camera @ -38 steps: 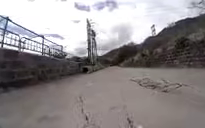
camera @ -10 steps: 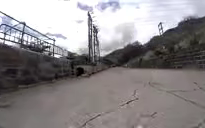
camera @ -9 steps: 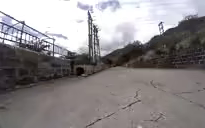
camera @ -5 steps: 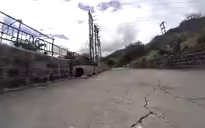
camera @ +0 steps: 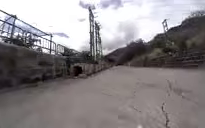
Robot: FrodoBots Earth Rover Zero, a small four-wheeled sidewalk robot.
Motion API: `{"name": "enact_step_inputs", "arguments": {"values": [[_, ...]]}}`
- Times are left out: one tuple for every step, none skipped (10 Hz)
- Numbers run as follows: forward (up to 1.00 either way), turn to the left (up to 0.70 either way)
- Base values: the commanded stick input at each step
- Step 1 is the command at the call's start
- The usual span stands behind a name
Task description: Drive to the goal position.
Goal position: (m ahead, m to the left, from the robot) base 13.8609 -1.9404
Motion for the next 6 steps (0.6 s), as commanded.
{"name": "enact_step_inputs", "arguments": {"values": [[1.00,0.00],[1.00,-0.40],[1.00,-0.40],[1.00,-0.40],[1.00,-0.30],[1.00,-0.15]]}}
